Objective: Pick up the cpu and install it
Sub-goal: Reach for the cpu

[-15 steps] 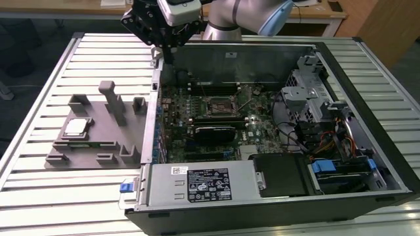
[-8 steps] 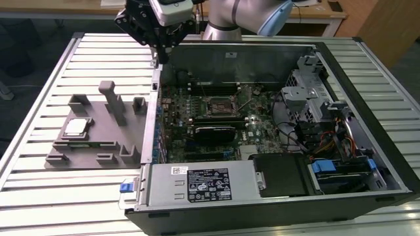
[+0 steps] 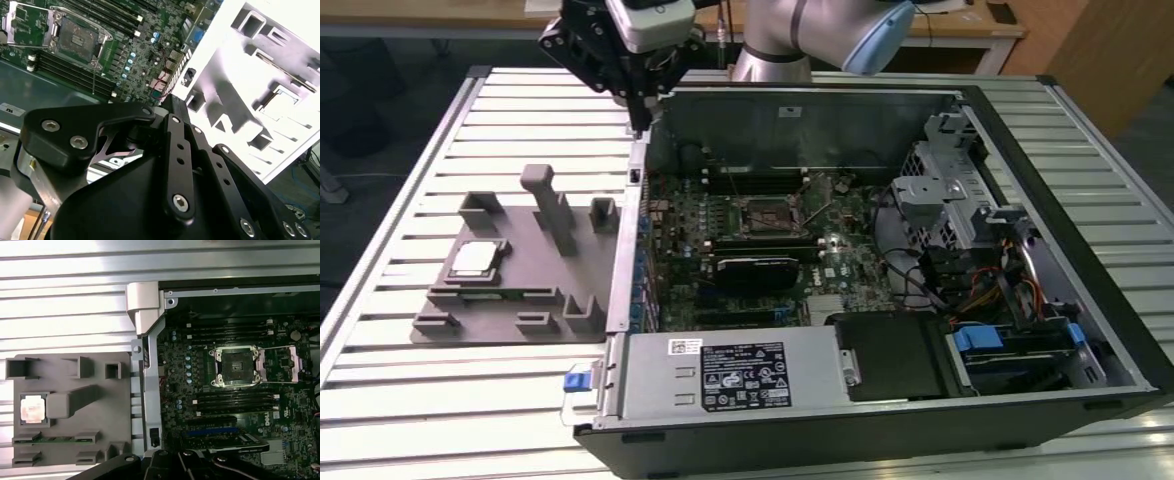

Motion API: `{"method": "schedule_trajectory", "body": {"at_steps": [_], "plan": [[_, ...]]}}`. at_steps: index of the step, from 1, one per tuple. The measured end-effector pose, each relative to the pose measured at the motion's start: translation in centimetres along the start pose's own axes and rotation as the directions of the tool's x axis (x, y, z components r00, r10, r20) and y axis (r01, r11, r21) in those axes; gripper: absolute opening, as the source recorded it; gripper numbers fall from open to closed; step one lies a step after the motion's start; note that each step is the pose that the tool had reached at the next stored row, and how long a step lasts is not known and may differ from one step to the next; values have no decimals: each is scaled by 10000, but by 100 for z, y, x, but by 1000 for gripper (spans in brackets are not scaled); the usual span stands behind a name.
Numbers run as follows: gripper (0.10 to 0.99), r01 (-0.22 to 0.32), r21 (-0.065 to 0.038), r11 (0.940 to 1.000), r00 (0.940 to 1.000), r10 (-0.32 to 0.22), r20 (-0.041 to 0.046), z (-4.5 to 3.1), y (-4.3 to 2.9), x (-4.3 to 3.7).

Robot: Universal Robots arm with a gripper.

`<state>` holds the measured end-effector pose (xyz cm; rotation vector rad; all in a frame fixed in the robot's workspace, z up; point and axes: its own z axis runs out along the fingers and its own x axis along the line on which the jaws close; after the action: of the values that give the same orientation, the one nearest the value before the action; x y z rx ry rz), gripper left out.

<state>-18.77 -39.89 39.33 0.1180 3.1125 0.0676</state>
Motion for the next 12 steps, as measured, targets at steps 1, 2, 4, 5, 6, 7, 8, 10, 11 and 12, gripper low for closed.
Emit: {"method": "schedule_trajectory", "body": {"at_steps": [1,2,4,5,6,7,8,10,11,12], "plan": [[106,0,0,10000,10000,0,0,0,-1,13],[106,0,-1,10000,10000,0,0,0,-2,26],[106,0,0,10000,10000,0,0,-2,-4,51],[106,0,-1,10000,10000,0,0,-2,-5,64],[106,1,0,10000,10000,-1,0,-2,-6,77],[106,1,-1,10000,10000,-1,1,-2,-7,92],[106,1,0,10000,10000,-1,0,-3,-8,105],[106,0,0,10000,10000,0,0,-4,-10,133],[106,0,0,10000,10000,0,1,-4,-11,147],[106,0,1,10000,10000,0,0,-5,-12,161]]}}
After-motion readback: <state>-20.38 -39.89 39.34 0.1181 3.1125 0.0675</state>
